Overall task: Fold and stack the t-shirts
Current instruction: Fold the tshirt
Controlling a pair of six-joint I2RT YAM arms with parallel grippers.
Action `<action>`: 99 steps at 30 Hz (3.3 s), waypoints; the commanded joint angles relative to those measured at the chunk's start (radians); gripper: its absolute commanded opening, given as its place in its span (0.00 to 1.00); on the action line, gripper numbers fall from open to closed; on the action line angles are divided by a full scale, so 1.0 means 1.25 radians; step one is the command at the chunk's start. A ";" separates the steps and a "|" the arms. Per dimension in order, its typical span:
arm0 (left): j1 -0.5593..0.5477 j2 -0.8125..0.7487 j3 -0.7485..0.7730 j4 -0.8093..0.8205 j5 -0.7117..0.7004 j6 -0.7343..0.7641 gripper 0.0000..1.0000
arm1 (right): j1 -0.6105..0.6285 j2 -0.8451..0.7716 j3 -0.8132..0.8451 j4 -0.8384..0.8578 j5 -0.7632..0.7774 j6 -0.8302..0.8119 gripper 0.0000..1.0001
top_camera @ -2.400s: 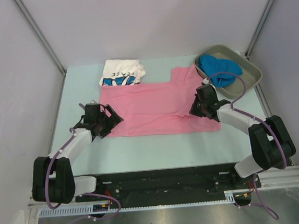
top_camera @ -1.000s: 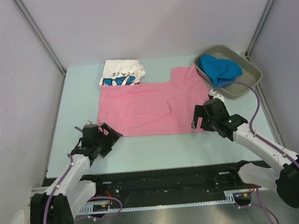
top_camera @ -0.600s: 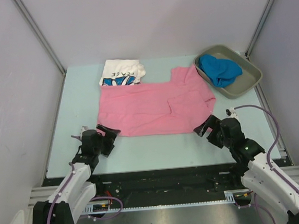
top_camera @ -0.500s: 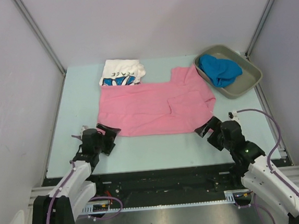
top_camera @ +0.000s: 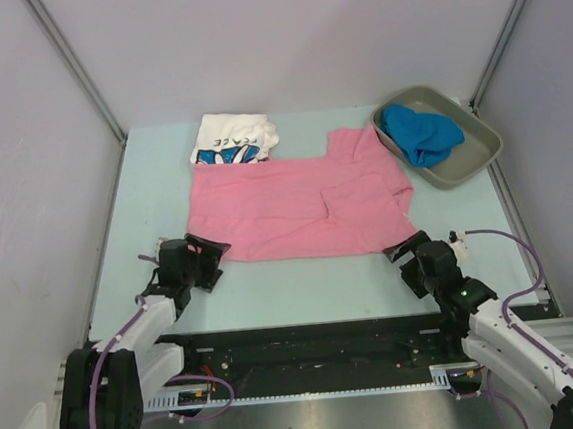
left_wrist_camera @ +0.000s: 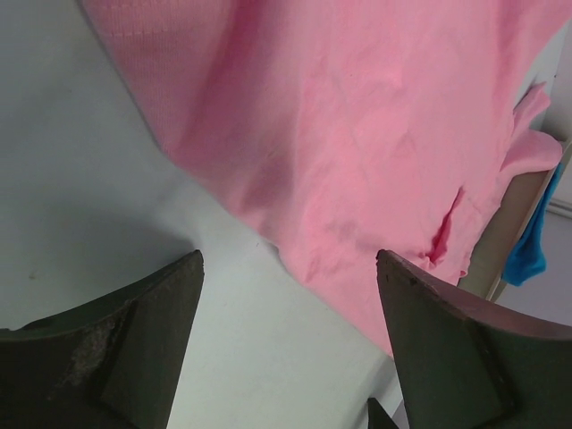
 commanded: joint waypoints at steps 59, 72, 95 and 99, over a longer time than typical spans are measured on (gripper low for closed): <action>0.071 0.007 0.063 -0.234 -0.012 0.073 0.00 | -0.223 0.162 0.085 0.065 -0.040 -0.118 0.00; 0.071 -0.304 0.004 -0.480 -0.012 0.067 0.00 | -0.154 -0.109 0.122 -0.294 -0.009 -0.091 0.00; 0.046 -0.650 -0.012 -0.765 0.024 0.010 0.00 | -0.039 -0.340 0.148 -0.565 -0.023 0.003 0.00; 0.048 -0.624 -0.010 -0.757 0.030 0.017 0.37 | -0.038 -0.329 0.149 -0.558 -0.021 -0.005 0.51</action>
